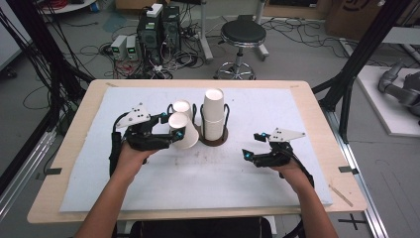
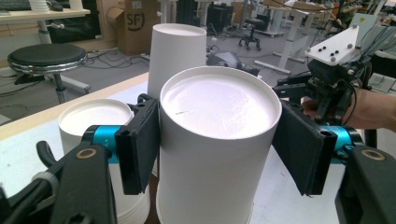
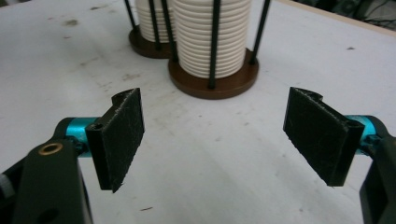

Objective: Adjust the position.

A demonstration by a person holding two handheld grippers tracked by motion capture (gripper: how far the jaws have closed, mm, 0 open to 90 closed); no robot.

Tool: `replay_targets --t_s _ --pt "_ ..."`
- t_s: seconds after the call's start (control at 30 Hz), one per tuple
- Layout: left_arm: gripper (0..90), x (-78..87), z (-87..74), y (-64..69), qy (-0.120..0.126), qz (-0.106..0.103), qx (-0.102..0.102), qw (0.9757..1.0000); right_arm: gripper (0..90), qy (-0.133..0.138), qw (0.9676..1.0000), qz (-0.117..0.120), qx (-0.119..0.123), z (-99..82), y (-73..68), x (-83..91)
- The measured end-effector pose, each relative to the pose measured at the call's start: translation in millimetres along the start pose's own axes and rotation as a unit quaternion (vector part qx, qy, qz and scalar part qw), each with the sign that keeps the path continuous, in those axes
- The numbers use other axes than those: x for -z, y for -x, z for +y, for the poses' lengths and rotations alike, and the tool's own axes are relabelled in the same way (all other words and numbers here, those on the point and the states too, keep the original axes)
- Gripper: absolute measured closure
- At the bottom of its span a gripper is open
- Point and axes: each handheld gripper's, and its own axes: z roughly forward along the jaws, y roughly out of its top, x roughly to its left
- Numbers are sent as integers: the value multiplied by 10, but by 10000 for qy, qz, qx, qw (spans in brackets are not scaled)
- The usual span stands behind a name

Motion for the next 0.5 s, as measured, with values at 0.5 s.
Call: replay_targets --t_s 0.5 --pt "342 -177 -154 103 -101 -443 -67 9989 210 240 9967 725 263 54 -140 -23"
